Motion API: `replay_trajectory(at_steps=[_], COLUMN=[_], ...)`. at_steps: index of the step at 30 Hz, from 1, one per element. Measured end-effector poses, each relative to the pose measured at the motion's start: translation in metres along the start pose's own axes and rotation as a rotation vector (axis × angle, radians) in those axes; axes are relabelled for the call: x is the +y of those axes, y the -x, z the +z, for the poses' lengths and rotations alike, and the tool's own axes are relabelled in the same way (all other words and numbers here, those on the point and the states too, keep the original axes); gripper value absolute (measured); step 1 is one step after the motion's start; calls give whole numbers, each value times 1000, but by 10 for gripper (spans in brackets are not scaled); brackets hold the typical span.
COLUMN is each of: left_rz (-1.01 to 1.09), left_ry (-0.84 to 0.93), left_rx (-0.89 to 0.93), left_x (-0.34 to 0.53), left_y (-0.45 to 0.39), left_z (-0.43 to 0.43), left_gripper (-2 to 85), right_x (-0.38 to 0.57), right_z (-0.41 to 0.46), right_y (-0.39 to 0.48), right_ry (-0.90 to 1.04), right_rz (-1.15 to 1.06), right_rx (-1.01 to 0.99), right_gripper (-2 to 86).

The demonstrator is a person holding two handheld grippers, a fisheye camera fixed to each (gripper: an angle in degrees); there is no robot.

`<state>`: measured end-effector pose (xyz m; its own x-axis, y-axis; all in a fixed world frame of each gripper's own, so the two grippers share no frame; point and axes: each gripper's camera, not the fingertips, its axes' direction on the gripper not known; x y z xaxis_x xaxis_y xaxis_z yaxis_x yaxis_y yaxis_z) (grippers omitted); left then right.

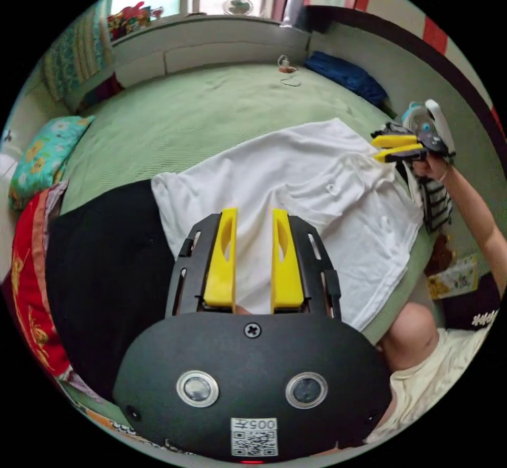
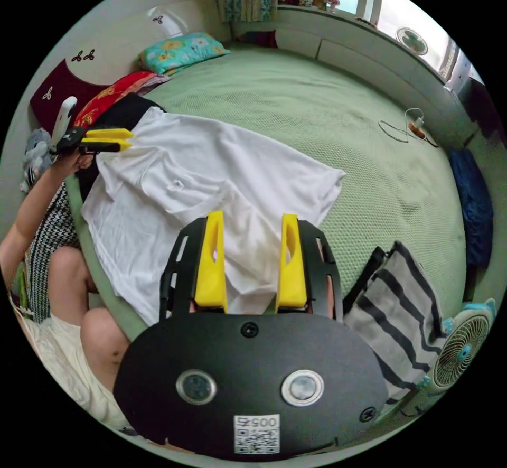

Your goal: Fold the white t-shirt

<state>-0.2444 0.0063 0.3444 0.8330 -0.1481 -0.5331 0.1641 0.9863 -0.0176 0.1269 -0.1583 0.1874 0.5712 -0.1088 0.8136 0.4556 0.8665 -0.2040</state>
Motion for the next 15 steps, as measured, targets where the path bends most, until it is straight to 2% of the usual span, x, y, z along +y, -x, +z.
replay_trajectory(at_steps=[8,12,15], left_rz=[-3,-10,8], left_ry=[44,8,-36], left_rx=[-70,-80,-77], left_x=[12,26,37], left_y=[-2,-2,-7], left_z=[21,8,-13], left_gripper=[103,32,19], right_x=[-21,-11,-1], right_z=[55,63,50], right_y=[27,42,52], right_ry=[101,62,-1], right_rz=[-85,-111,-139], right_rx=[8,109,105], right_gripper=[115,4,-8])
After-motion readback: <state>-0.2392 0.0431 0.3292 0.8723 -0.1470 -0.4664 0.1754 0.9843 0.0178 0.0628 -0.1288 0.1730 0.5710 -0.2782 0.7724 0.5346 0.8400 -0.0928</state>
